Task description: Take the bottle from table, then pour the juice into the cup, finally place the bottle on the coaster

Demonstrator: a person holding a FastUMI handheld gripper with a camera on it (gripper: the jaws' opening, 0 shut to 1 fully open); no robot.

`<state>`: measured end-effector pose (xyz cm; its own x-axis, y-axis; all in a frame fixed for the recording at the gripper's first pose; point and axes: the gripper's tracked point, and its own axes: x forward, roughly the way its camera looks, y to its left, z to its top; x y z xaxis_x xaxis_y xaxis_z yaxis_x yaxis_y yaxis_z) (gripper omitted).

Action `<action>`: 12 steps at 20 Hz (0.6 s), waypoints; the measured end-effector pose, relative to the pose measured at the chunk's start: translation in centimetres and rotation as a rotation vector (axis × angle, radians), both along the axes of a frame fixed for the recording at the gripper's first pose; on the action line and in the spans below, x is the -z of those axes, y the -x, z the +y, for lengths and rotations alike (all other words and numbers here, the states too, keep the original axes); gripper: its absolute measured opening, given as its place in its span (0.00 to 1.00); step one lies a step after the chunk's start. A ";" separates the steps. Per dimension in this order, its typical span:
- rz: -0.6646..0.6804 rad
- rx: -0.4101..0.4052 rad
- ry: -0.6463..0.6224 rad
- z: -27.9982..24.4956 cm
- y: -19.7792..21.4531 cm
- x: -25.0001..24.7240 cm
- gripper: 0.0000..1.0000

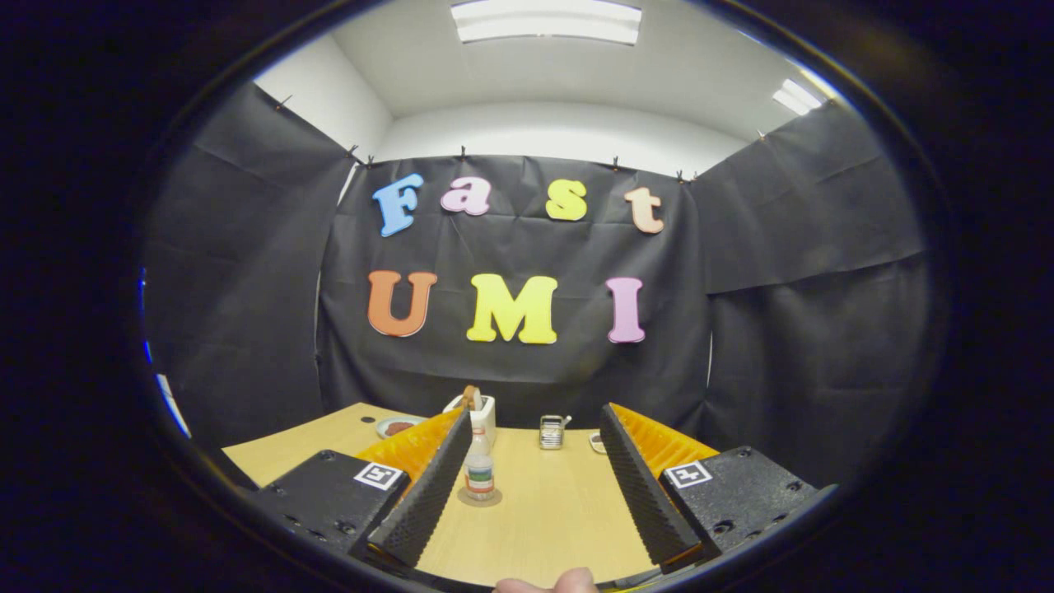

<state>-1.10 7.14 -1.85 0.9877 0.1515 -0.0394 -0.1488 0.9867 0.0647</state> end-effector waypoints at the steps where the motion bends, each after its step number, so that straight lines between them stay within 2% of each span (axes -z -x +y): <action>1: 0.005 0.003 -0.001 0.0 0.0 0.2 1.00; 12: 0.018 0.021 0.000 0.6 -0.6 0.6 1.00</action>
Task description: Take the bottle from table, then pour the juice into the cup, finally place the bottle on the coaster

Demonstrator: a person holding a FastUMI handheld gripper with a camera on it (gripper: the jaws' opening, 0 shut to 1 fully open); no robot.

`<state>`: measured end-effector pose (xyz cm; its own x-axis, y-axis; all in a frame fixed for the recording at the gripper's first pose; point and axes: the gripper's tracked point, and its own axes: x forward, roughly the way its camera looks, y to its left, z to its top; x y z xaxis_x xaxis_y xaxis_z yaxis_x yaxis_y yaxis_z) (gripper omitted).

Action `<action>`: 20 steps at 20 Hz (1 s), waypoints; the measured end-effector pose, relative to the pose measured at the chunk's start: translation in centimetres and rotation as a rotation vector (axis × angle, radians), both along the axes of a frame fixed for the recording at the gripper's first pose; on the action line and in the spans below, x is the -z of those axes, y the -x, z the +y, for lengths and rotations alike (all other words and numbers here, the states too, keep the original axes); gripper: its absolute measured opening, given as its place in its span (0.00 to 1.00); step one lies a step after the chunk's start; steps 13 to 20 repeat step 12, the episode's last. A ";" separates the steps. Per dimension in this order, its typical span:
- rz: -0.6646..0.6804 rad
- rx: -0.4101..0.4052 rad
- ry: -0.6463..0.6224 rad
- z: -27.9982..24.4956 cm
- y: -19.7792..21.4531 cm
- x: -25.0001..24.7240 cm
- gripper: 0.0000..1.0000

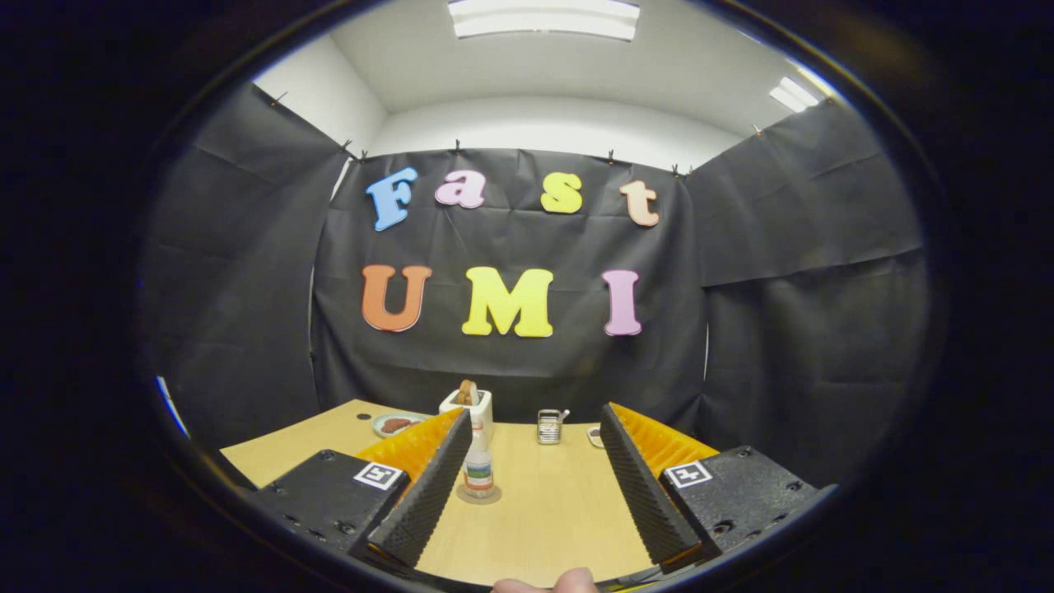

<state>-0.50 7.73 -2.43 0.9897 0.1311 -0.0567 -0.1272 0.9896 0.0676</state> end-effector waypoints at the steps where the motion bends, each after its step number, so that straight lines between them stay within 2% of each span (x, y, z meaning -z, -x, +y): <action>1: 0.000 -0.004 0.002 0.2 0.0 0.0 1.00; 20: 0.006 -0.035 0.005 1.9 -0.3 -0.2 1.00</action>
